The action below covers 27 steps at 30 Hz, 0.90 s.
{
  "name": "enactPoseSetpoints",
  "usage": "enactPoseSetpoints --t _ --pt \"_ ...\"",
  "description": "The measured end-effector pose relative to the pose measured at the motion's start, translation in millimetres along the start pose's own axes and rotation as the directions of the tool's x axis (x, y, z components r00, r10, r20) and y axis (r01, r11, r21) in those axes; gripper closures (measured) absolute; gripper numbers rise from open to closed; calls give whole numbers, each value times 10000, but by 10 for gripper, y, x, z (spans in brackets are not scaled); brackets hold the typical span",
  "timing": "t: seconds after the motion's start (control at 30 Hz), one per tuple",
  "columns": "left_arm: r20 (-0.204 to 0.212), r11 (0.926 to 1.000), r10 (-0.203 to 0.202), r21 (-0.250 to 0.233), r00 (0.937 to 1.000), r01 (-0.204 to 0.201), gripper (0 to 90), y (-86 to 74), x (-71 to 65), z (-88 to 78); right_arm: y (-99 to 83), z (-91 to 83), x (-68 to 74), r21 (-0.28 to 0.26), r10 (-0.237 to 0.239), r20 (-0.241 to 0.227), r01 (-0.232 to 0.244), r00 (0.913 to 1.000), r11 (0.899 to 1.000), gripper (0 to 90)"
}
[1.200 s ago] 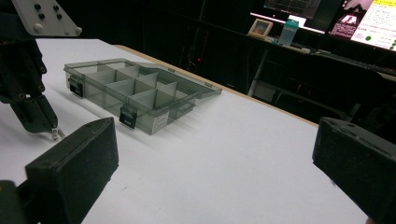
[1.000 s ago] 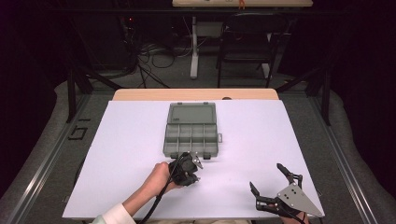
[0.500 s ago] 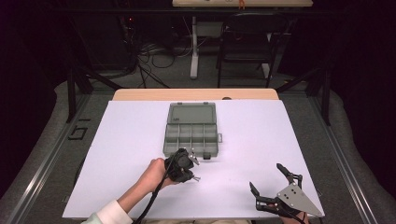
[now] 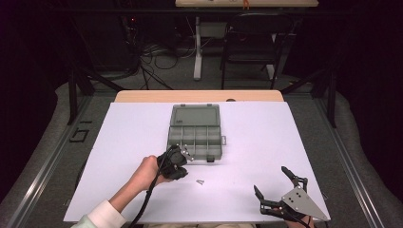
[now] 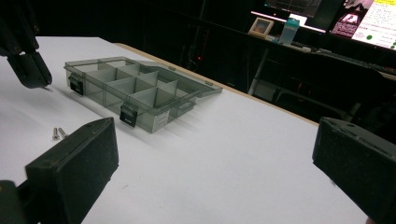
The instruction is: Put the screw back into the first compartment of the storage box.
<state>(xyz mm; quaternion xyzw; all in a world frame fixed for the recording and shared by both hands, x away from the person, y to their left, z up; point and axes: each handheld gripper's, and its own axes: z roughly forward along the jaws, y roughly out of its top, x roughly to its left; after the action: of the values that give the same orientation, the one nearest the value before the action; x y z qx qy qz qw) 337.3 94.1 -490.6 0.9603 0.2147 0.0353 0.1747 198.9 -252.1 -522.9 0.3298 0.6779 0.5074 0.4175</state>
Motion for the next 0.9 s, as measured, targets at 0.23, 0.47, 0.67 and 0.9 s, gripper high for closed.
enactPoseSetpoints --t 0.23,0.47,0.67,0.9 --pt "-255 9999 -168 -28 9995 168 853 -55 113 -145 -1 7 1 -34 -5 -5 5 10000 10000 0" --pt "-493 9991 -421 -89 9979 417 853 -93 229 -278 -2 8 1 -23 -18 -2 18 10000 10000 0" --pt "-721 9982 -588 -193 9957 576 853 -100 328 -382 -1 4 0 38 -35 7 35 10000 10000 0" --pt "-936 9967 -810 -173 9923 798 853 -95 461 -475 -1 4 1 46 -33 8 33 10000 10000 0"
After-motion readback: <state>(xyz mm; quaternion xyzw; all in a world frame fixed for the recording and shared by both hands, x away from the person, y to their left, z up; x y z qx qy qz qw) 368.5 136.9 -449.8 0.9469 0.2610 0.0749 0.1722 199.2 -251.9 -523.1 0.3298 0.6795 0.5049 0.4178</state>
